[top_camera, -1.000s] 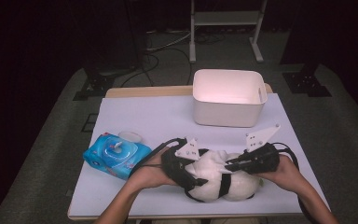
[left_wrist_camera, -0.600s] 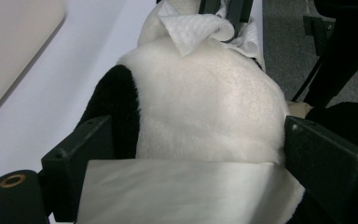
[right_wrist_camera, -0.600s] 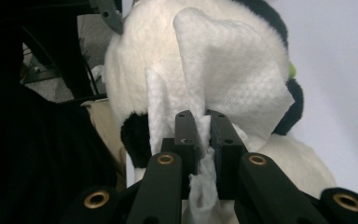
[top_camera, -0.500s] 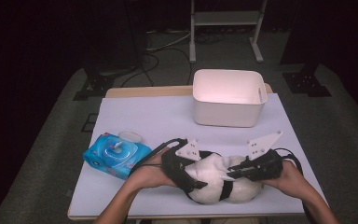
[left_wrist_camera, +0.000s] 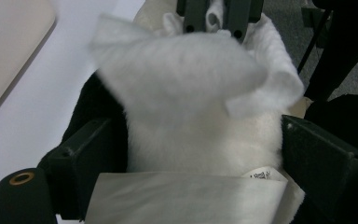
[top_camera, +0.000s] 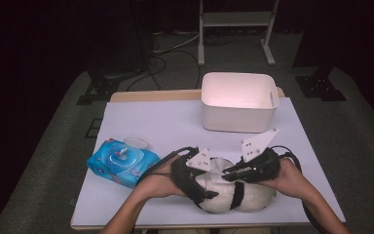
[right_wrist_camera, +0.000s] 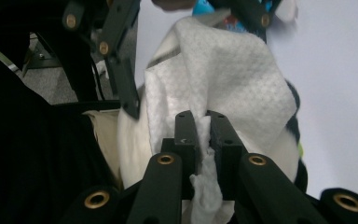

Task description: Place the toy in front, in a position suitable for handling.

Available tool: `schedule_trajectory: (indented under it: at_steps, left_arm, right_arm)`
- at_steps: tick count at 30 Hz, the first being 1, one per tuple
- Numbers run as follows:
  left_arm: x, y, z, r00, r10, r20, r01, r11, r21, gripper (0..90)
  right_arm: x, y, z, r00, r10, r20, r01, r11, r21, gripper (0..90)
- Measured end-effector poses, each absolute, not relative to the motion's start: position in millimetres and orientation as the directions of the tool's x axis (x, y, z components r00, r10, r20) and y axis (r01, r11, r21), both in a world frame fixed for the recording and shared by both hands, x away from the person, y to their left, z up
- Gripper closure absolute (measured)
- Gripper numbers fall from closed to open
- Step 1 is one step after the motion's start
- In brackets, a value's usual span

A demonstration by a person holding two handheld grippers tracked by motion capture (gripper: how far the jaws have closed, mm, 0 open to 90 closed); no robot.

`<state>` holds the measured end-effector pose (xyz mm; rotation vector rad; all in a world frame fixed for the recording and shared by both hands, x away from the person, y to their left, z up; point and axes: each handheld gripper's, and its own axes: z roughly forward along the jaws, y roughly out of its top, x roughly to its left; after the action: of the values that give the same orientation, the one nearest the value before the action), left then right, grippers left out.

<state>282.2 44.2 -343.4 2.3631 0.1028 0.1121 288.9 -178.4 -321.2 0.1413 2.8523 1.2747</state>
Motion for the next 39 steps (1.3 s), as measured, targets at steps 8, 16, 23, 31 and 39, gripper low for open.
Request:
schedule_trajectory:
  at_steps: [8, 16, 23, 31, 39]
  left_arm:
    - [282.4, 46.6, -345.3, 0.993, 0.108, 0.049, 0.041, -0.698, 0.715, 13.6]
    - [285.5, 48.4, -344.0, 0.992, 0.117, 0.046, 0.049, -0.699, 0.714, 13.4]
    - [286.9, 48.2, -338.8, 0.993, 0.114, 0.040, 0.052, -0.703, 0.709, 11.1]
    - [286.8, 47.8, -327.6, 0.993, 0.109, 0.038, 0.048, -0.696, 0.717, 10.6]
    - [284.9, 47.6, -333.7, 0.996, 0.091, 0.004, 0.061, -0.697, 0.714, 10.9]
  right_arm:
    - [299.7, -188.5, -324.0, -0.991, 0.126, 0.039, 0.113, 0.656, 0.746, 82.4]
    - [311.5, -213.2, -342.4, -0.977, 0.193, 0.093, 0.199, 0.658, 0.726, 82.1]
    - [306.7, -222.3, -351.1, -0.972, 0.204, 0.120, 0.223, 0.627, 0.746, 82.1]
    - [293.4, -217.3, -348.5, -0.979, 0.175, 0.102, 0.193, 0.646, 0.739, 82.1]
    - [282.6, -218.1, -346.8, -0.984, 0.154, 0.085, 0.166, 0.653, 0.739, 82.1]
